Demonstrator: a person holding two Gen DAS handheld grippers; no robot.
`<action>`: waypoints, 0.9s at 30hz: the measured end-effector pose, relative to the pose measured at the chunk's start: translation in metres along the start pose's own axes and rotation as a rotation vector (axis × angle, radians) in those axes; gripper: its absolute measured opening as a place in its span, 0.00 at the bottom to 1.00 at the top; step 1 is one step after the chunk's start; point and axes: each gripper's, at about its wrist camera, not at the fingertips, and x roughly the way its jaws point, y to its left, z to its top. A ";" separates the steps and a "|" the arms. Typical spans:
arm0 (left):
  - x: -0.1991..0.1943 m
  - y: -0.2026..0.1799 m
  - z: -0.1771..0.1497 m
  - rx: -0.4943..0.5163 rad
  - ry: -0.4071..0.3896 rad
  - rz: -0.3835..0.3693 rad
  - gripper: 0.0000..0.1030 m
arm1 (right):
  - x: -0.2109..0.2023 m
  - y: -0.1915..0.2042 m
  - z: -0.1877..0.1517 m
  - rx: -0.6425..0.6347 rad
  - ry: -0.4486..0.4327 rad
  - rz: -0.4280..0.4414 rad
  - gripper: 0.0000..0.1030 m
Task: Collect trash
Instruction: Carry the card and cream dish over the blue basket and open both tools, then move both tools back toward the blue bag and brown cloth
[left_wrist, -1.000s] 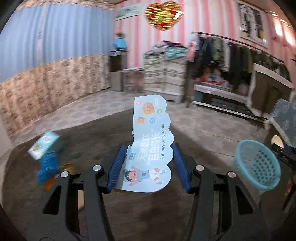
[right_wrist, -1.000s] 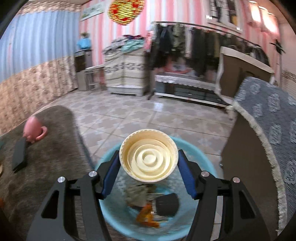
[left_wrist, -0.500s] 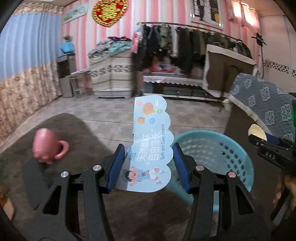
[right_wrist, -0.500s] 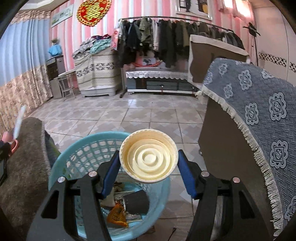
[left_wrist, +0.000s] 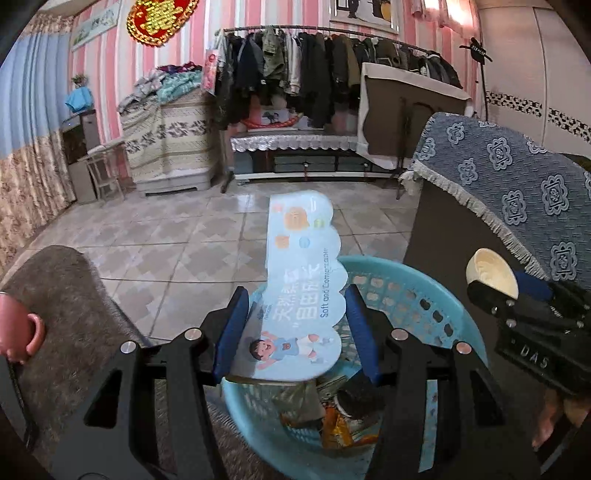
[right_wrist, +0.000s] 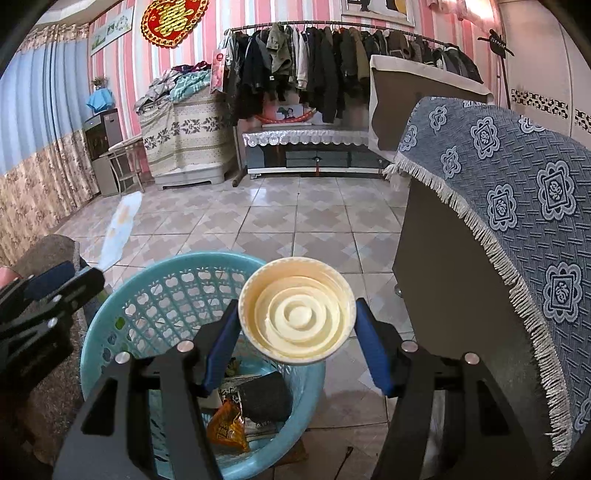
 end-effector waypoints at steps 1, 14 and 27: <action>0.001 0.002 0.001 -0.001 0.000 0.005 0.55 | 0.001 0.000 0.000 0.002 0.002 0.001 0.59; -0.037 0.083 -0.003 -0.173 -0.027 0.167 0.84 | 0.003 0.028 -0.002 -0.036 0.017 0.039 0.59; -0.076 0.123 -0.021 -0.221 -0.050 0.268 0.91 | -0.011 0.066 0.000 -0.070 -0.069 0.079 0.78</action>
